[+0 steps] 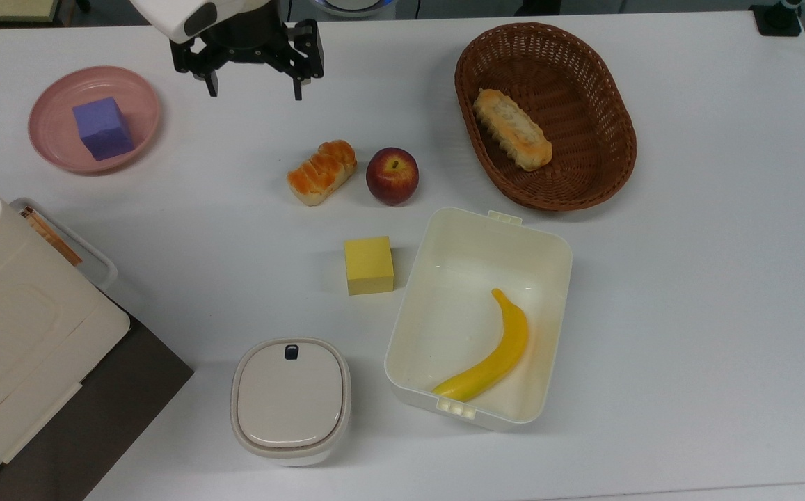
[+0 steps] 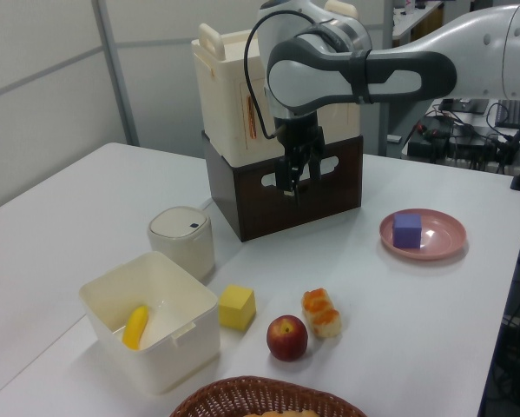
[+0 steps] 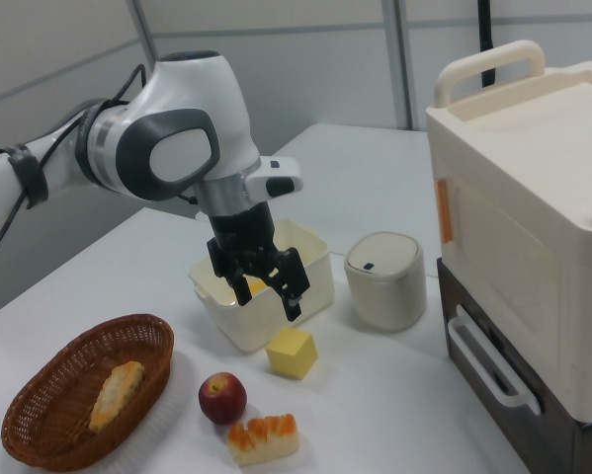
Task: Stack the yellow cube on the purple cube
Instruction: 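Move the gripper down toward the yellow cube beside the apple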
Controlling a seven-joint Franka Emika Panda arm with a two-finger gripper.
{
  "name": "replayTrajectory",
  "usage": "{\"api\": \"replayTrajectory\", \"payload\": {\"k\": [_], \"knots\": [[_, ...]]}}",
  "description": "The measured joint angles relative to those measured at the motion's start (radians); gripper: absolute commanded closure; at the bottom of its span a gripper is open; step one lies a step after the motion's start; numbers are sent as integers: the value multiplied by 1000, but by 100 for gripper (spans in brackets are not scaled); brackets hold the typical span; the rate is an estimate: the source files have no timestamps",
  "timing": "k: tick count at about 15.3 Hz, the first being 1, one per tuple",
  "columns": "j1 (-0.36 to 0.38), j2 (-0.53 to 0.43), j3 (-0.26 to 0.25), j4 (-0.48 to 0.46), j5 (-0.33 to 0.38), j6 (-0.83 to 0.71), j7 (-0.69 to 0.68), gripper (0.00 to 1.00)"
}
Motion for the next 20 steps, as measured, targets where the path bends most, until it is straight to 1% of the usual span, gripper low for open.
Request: {"api": "replayTrajectory", "payload": {"k": [2,8,11,14,20], "knots": [[0,15,0,-1,14,0,0,0],[1,74,3,-2,124,14,0,0],[6,113,25,-2,157,60,2,0],[17,176,33,-4,174,134,23,0],[17,283,76,-6,174,311,69,0]]}}
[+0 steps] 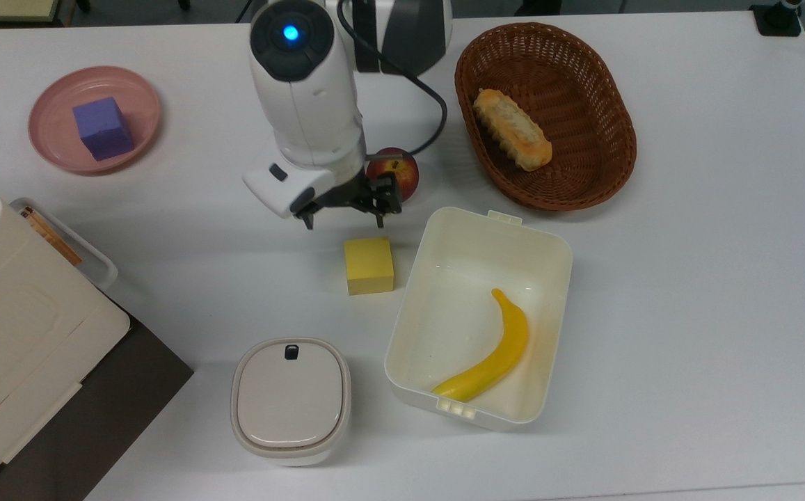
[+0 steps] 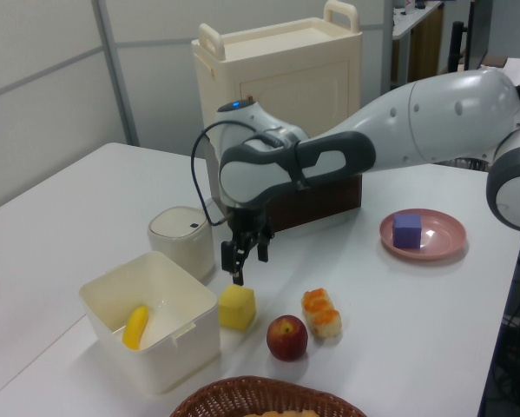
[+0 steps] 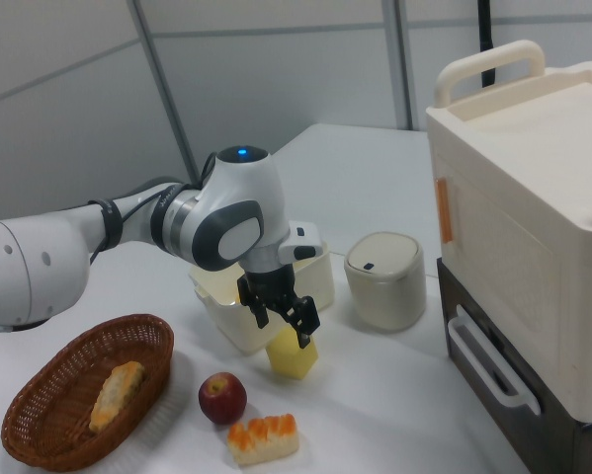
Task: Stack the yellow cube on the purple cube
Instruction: 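Move the gripper down toward the yellow cube beside the apple, then close the gripper on the yellow cube and lift it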
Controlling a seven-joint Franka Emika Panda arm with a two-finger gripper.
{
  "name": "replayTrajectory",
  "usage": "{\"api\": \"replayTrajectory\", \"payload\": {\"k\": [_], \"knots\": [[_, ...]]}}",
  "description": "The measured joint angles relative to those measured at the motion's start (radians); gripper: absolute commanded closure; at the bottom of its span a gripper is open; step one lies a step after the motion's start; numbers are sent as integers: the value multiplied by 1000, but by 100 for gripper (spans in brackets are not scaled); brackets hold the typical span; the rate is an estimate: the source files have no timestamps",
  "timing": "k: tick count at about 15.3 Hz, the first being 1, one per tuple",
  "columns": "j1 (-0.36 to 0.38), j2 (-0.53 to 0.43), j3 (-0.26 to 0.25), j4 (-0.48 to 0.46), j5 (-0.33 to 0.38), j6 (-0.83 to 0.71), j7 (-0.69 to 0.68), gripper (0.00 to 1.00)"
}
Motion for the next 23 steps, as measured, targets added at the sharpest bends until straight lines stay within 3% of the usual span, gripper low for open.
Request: {"api": "replayTrajectory", "payload": {"k": [6,17,20,22,23], "knots": [[0,50,37,-2,0,97,34,0],[0,97,41,-2,-6,125,28,2],[0,103,41,-2,-6,125,27,44],[0,103,41,-2,-6,126,27,60],[0,103,41,0,-6,127,27,62]]}}
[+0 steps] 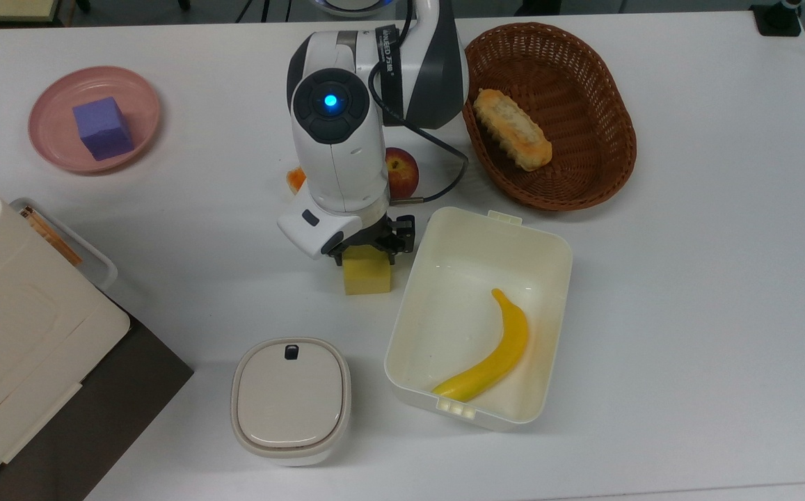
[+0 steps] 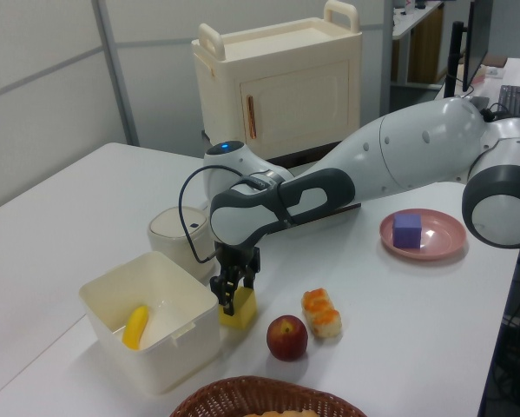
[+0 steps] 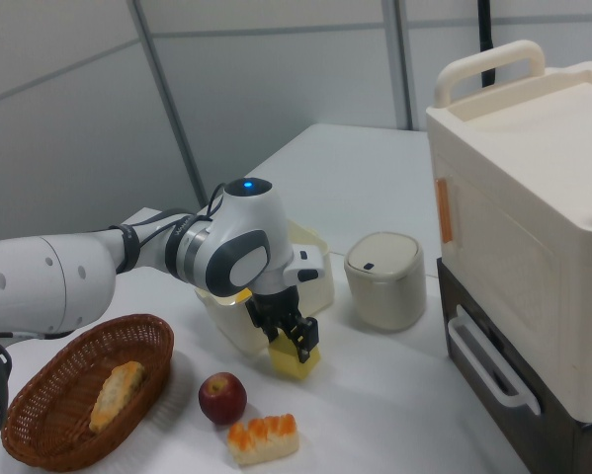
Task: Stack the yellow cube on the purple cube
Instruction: 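Close the gripper on the yellow cube and lift it, then carry the yellow cube over the purple cube on the pink plate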
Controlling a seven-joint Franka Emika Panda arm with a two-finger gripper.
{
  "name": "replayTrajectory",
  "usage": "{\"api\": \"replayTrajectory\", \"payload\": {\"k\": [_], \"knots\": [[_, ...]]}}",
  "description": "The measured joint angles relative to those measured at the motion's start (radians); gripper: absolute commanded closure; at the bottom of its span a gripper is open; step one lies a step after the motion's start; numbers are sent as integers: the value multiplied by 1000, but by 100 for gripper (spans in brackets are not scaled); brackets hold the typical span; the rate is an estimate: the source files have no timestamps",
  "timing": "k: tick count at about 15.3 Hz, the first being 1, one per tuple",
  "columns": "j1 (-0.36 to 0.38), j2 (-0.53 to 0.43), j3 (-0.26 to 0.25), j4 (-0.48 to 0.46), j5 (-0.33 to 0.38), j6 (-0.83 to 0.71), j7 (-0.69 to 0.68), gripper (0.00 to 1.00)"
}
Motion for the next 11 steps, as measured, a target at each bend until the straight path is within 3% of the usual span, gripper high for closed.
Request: {"api": "replayTrajectory", "payload": {"k": [8,11], "knots": [[-38,-85,-11,22,-3,-17,0,61],[-87,-156,-15,22,-55,-82,0,60]]}}
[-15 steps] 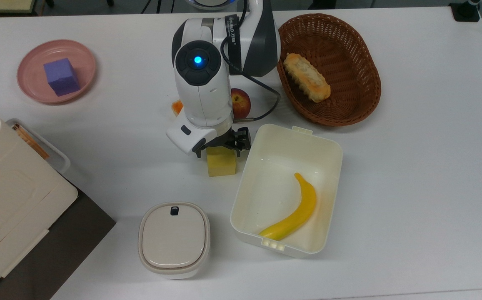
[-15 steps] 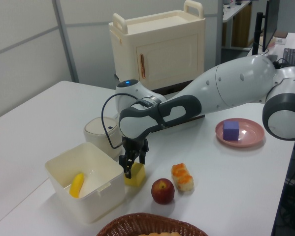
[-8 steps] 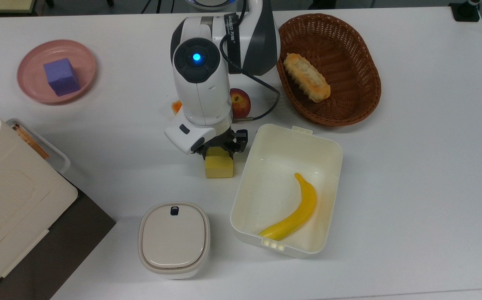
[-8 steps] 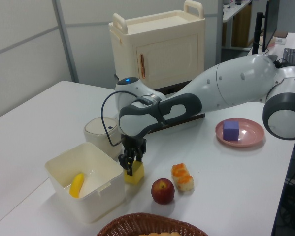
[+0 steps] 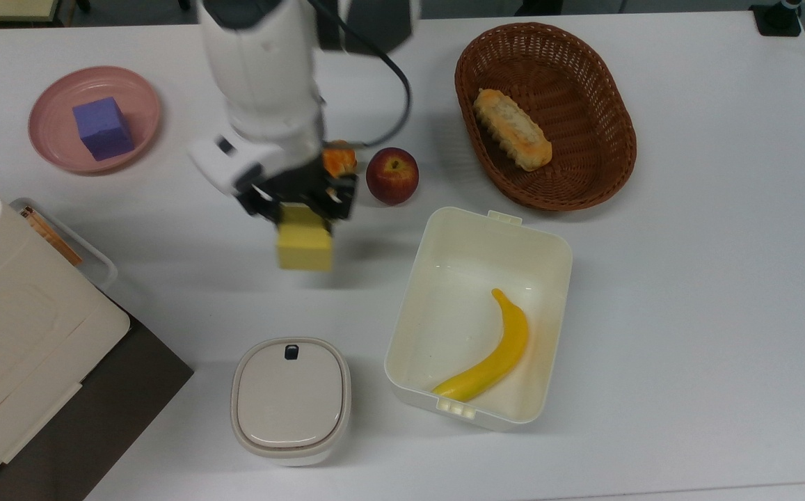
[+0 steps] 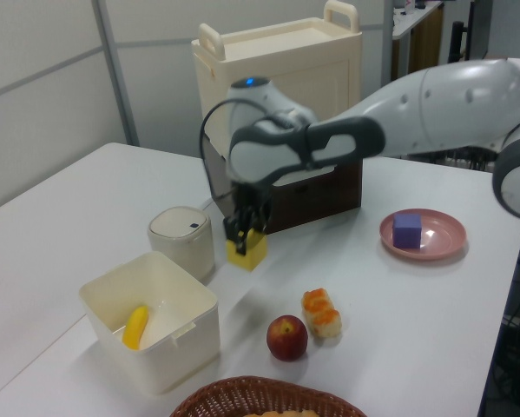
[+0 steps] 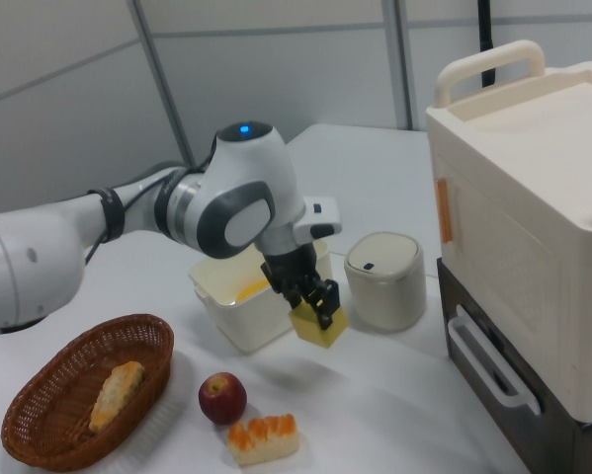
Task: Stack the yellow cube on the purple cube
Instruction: 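Carry the yellow cube over the purple cube on the pink plate, then lower the yellow cube onto the purple cube and open the gripper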
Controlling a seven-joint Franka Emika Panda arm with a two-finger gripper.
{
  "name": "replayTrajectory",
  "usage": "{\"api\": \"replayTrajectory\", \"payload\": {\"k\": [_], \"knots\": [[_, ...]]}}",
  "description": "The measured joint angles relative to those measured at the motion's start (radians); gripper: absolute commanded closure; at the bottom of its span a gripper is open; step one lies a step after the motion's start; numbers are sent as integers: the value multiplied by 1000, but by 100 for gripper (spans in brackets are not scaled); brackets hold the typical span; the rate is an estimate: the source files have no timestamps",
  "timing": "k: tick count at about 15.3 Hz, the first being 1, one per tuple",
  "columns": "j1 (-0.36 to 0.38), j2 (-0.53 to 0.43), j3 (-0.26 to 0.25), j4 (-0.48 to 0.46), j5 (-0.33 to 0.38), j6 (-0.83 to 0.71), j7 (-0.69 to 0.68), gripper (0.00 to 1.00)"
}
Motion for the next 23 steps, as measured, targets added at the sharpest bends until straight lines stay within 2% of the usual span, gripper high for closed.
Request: {"api": "replayTrajectory", "payload": {"k": [3,8,10,12,14,19,23], "knots": [[-59,-88,-1,1,-66,-86,-1,60],[-208,-189,-5,-9,-80,-174,-102,60],[-262,-232,-6,-62,-80,-181,-174,60],[-333,-295,-8,-164,-81,-181,-284,60],[-384,-331,-9,-227,-81,-181,-364,60],[-471,-349,-10,-305,-110,-181,-480,60],[-508,-282,-10,-316,-133,-120,-499,60]]}}
